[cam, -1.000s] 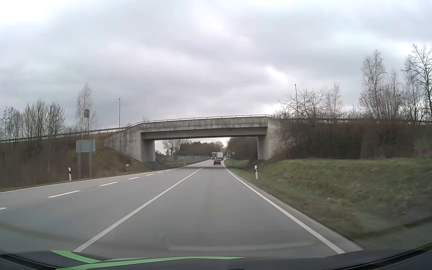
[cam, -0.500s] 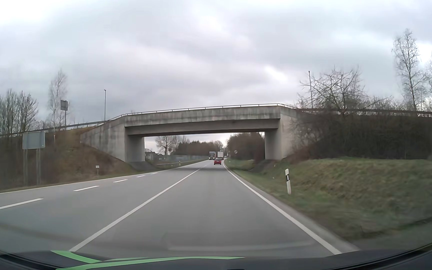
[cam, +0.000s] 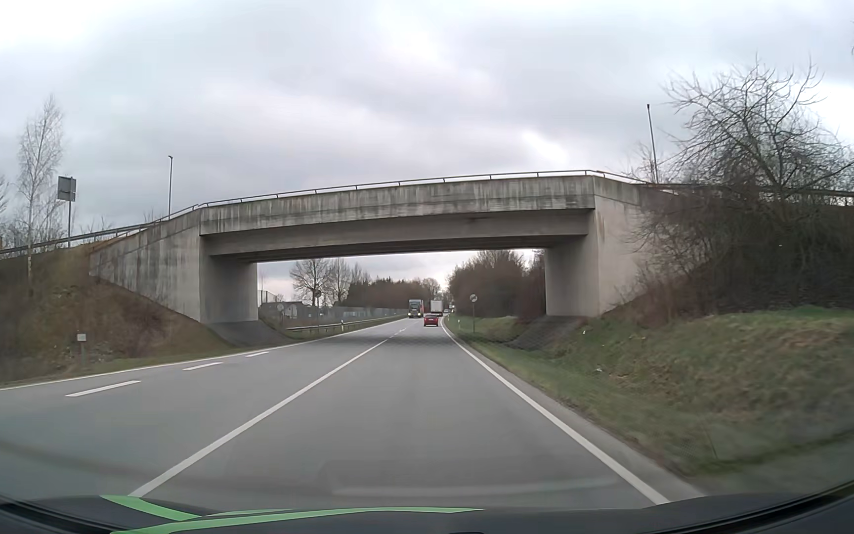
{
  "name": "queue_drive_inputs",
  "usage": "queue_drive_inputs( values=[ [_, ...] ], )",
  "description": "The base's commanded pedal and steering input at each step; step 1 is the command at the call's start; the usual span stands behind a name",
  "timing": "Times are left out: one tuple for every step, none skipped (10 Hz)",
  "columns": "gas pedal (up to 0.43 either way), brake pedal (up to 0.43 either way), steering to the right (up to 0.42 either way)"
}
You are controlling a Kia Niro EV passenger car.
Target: Follow the waypoints while adhering to traffic rules and regulations
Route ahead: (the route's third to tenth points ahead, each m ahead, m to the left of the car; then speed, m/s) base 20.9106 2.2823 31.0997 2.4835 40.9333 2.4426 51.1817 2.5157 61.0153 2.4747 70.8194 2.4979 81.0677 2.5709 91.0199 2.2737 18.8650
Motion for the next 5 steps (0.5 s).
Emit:
queue_drive_inputs(
  values=[
    [0.138, 0.0, 0.001],
    [0.138, 0.0, 0.001],
    [0.138, 0.0, 0.001],
    [0.138, 0.0, 0.001],
    [0.138, 0.0, 0.001]
  ],
)
